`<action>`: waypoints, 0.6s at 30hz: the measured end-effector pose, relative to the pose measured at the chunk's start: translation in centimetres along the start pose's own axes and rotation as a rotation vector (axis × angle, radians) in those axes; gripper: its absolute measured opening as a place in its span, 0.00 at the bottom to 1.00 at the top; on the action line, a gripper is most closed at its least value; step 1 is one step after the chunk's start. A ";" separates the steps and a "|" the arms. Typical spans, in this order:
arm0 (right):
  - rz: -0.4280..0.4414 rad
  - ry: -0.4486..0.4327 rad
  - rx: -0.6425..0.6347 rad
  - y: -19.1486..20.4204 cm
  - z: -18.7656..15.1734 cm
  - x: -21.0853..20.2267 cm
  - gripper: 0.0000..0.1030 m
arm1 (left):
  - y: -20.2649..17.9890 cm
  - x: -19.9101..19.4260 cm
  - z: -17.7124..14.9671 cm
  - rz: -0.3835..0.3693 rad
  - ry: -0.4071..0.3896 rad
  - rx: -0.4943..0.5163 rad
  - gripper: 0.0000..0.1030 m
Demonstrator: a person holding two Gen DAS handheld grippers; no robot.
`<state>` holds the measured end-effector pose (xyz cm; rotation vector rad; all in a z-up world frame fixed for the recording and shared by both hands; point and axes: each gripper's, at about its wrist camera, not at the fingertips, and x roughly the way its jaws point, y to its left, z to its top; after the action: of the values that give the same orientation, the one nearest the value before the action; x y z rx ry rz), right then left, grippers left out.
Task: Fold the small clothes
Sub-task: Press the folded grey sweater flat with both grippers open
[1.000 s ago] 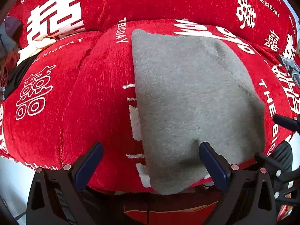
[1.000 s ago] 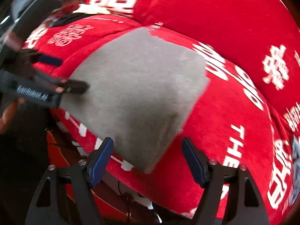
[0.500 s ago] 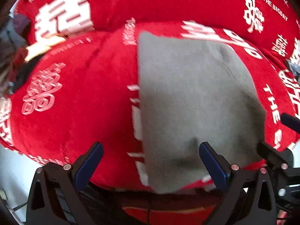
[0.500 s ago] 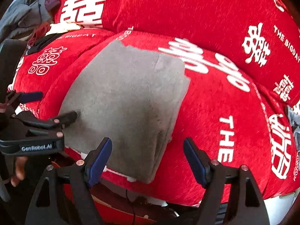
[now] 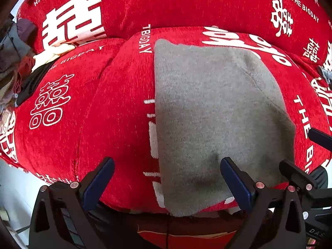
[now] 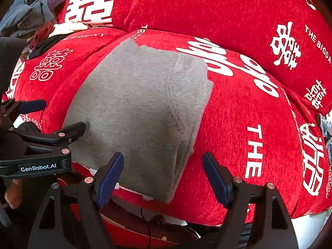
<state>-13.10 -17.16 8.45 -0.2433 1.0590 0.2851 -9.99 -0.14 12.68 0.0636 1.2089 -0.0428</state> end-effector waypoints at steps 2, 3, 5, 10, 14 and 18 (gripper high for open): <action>-0.001 0.000 0.002 0.0 0.1 0.0 0.79 | 0.1 0.0 0.0 0.009 -0.007 -0.005 0.99; -0.003 0.001 0.003 -0.1 0.1 0.1 0.79 | 0.0 -0.1 0.1 0.012 -0.012 -0.007 0.99; -0.009 0.004 0.001 -0.1 0.2 0.2 0.79 | 0.1 -0.1 0.2 0.008 -0.015 -0.010 0.99; -0.015 0.007 0.000 -0.1 0.6 0.4 0.79 | 0.0 -0.1 0.4 0.020 -0.018 -0.011 0.99; -0.024 0.010 -0.007 -0.3 0.9 0.6 0.79 | 0.0 0.0 0.7 0.049 -0.032 -0.008 0.99; -0.029 0.018 -0.009 -0.7 1.4 0.8 0.79 | 0.1 0.2 1.2 0.046 -0.030 -0.007 0.99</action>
<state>-11.40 -17.27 8.45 -0.2696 1.0714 0.2627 -8.82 -0.15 12.96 0.0842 1.1773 0.0012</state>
